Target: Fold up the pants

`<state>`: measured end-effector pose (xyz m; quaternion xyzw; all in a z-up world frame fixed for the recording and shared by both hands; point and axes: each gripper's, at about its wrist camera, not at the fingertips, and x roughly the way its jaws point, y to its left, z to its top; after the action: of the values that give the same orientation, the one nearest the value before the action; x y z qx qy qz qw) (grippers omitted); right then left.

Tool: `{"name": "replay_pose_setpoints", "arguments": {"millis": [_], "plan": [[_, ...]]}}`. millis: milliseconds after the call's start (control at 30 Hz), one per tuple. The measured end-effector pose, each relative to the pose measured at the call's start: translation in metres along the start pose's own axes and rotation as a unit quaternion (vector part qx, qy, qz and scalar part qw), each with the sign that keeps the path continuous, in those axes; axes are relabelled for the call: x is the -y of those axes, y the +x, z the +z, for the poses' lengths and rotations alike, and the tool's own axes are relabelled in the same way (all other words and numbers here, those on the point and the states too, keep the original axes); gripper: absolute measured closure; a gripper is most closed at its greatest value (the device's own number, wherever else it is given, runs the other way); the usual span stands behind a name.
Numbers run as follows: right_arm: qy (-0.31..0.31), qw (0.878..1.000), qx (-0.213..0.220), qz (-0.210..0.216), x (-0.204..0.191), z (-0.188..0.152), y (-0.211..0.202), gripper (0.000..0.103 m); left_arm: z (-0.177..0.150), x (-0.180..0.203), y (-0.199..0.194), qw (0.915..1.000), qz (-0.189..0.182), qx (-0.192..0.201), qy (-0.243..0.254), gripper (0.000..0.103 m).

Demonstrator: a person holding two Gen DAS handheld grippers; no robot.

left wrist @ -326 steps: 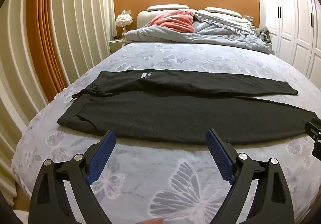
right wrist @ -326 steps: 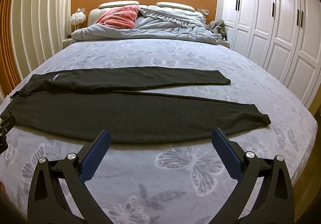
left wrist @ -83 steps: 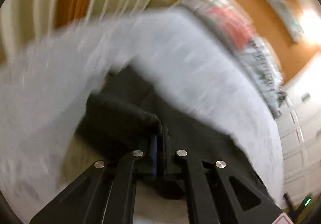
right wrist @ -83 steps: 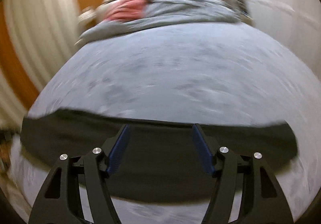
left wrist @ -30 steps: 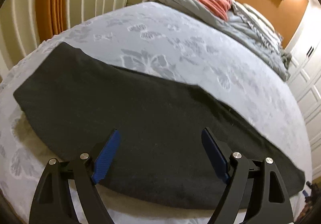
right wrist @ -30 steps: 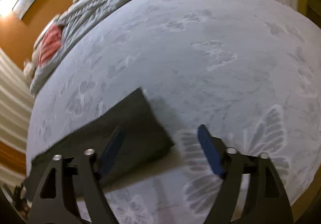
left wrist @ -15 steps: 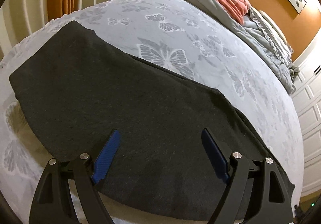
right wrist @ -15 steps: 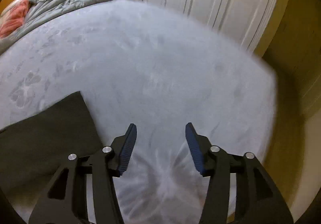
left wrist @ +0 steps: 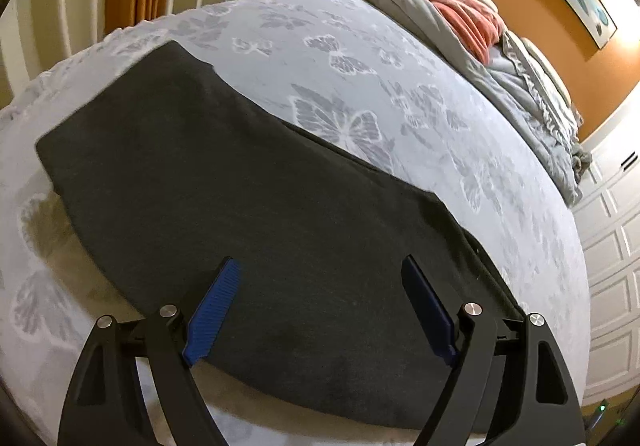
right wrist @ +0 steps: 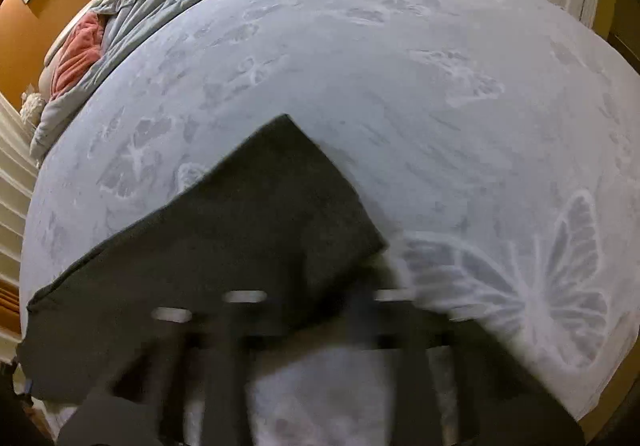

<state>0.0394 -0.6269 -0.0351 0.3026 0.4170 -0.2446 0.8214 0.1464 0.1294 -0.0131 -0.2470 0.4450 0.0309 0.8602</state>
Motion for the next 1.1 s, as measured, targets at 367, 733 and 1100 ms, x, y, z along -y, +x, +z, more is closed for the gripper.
{"name": "replay_pose_setpoints", "arguments": {"millis": [367,733,1100], "plan": [[-0.251,0.893,0.041,0.372,-0.310,-0.079,-0.156,0.062,0.008,-0.027,-0.030,0.9993,-0.037,0.005,-0.010,0.023],[-0.347,0.884,0.179,0.259,-0.326,-0.137,-0.195,0.006,0.026,-0.106,-0.056,0.9959,-0.055,-0.003,-0.072,0.016],[-0.260,0.964,-0.035,0.040,-0.240,-0.122,-0.034,0.006,0.021,-0.194,-0.023,0.9580,-0.090,-0.055,-0.267,0.016]]}}
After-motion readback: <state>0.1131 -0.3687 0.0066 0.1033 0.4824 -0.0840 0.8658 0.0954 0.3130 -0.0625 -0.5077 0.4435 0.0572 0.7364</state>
